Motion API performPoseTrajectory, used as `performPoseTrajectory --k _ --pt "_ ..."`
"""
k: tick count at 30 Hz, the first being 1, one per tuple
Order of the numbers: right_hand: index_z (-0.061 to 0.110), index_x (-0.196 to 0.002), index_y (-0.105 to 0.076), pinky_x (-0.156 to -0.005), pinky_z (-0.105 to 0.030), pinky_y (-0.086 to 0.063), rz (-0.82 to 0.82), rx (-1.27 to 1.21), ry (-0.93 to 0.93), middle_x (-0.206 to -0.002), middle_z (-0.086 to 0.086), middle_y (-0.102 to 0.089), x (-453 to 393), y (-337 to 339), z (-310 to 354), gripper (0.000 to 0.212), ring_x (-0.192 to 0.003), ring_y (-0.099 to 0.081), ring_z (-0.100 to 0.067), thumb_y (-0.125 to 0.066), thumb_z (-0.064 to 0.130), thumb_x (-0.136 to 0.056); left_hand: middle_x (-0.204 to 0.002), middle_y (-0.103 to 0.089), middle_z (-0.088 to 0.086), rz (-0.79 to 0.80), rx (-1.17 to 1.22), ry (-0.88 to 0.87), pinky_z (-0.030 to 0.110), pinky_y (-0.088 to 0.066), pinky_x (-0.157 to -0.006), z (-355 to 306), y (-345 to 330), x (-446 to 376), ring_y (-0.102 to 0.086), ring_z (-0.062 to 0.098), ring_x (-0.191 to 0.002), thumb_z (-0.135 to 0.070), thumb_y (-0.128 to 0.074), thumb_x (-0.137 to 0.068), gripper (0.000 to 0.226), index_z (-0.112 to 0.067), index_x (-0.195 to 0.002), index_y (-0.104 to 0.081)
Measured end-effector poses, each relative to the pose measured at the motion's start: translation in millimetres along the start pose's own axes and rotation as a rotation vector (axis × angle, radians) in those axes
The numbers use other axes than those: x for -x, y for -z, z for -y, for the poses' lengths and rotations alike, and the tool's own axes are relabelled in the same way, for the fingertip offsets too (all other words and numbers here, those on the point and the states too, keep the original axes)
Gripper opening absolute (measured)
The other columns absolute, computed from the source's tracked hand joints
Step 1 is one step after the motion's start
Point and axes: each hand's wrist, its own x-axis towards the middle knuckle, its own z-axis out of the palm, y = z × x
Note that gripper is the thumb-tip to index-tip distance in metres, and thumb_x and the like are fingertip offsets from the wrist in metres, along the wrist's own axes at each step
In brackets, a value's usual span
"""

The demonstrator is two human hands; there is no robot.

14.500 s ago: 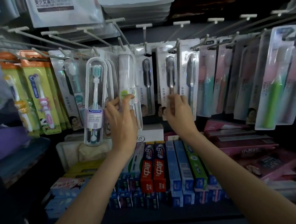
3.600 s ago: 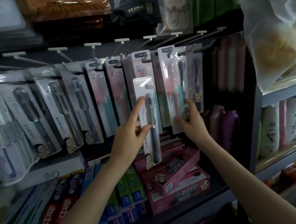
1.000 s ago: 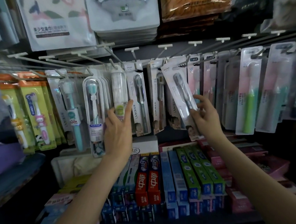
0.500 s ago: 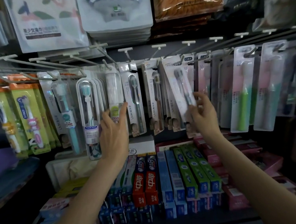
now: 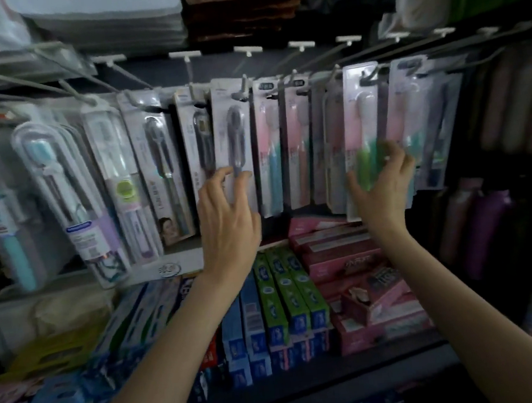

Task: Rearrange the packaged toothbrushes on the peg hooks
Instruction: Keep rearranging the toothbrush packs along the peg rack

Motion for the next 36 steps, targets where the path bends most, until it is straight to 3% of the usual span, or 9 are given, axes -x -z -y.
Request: performPoseTrajectory --k 3,7,8,11,18,23,29,32,36 --pt "0.012 -0.143 -0.020 -0.104 -0.031 -0.035 0.215 0.001 -0.082 -0.143 -0.011 -0.035 -8 9 -17 0.072 -0.125 -0.041 -0.025 -0.062 0.009 -0.086 -0.124 -0.043 0.020 0.025 0.019 -0.013 0.044 -0.042 -0.091 -12 -14 -1 -0.040 0.033 -0.114 -0.006 -0.047 -0.079 0.041 -0.006 -0.120 -0.049" --pt "0.012 -0.140 -0.030 -0.072 -0.019 -0.036 0.201 0.060 0.039 -0.132 -0.013 -0.049 -17 30 -27 0.062 -0.078 -0.053 -0.011 -0.054 -0.002 -0.085 -0.121 -0.044 0.022 0.058 0.071 -0.033 0.044 -0.044 -0.093 -29 -32 1 -0.046 0.037 -0.112 0.003 -0.058 -0.077 0.044 -0.003 -0.120 -0.050" --pt "0.012 -0.139 -0.033 -0.069 -0.019 -0.034 0.188 0.072 0.086 -0.130 -0.013 -0.051 -21 36 -30 0.060 -0.081 -0.053 -0.013 -0.053 -0.004 -0.084 -0.121 -0.045 0.022 0.056 0.063 -0.042 0.045 -0.044 -0.093 -32 -36 0 -0.047 0.037 -0.111 0.004 -0.059 -0.076 0.045 -0.003 -0.120 -0.050" --pt "0.014 -0.137 -0.039 -0.068 -0.017 -0.030 0.211 0.154 0.171 -0.124 -0.016 -0.055 -37 54 -41 0.059 -0.100 -0.056 -0.031 -0.053 -0.004 -0.083 -0.120 -0.046 0.021 0.038 0.021 -0.008 0.046 -0.041 -0.090 -41 -48 -4 -0.046 0.037 -0.110 0.000 -0.057 -0.075 0.045 -0.005 -0.119 -0.050" --pt "0.015 -0.134 -0.045 -0.065 -0.013 -0.029 0.239 0.173 0.249 -0.112 -0.017 -0.058 -53 71 -51 0.058 -0.083 -0.054 -0.023 -0.059 -0.003 -0.081 -0.120 -0.047 0.022 -0.021 -0.011 0.093 0.048 -0.040 -0.089 -42 -53 -16 -0.043 0.037 -0.111 -0.006 -0.060 -0.076 0.042 -0.008 -0.116 -0.050" --pt "0.015 -0.135 -0.044 -0.065 -0.016 -0.030 0.249 0.172 0.285 -0.115 -0.017 -0.058 -56 74 -56 0.062 -0.081 -0.053 -0.021 -0.054 -0.008 -0.079 -0.118 -0.050 0.014 0.087 0.256 0.007 0.040 -0.044 -0.093 -75 -61 -19 -0.049 0.028 -0.112 -0.022 -0.053 -0.087 0.039 -0.007 -0.122 -0.048" --pt "0.016 -0.136 -0.044 -0.076 -0.029 -0.041 0.250 0.232 0.352 -0.113 -0.016 -0.056 -65 92 -54 0.064 -0.095 -0.056 -0.032 -0.054 -0.009 -0.078 -0.115 -0.055 0.003 0.223 0.641 0.296 0.025 -0.042 -0.090 -120 -76 -46 -0.051 0.017 -0.107 -0.028 -0.060 -0.088 0.042 -0.007 -0.121 -0.047" --pt "0.015 -0.136 -0.044 -0.077 -0.038 -0.047 0.246 0.244 0.371 -0.110 -0.017 -0.055 -66 99 -56 0.066 -0.092 -0.056 -0.035 -0.052 -0.011 -0.076 -0.094 -0.055 -0.005 0.236 0.699 0.425 0.012 -0.036 -0.071 -123 -77 -57 -0.054 0.010 -0.087 -0.016 -0.058 -0.090 0.025 -0.006 -0.112 -0.057" --pt "0.015 -0.135 -0.045 -0.076 -0.043 -0.050 0.243 0.236 0.371 -0.110 -0.017 -0.055 -65 101 -60 0.066 -0.089 -0.057 -0.036 -0.052 -0.012 -0.076 -0.095 -0.058 -0.004 0.219 0.711 0.485 0.013 -0.039 -0.074 -111 -75 -60 -0.053 0.007 -0.086 -0.013 -0.058 -0.089 0.023 -0.005 -0.111 -0.061"
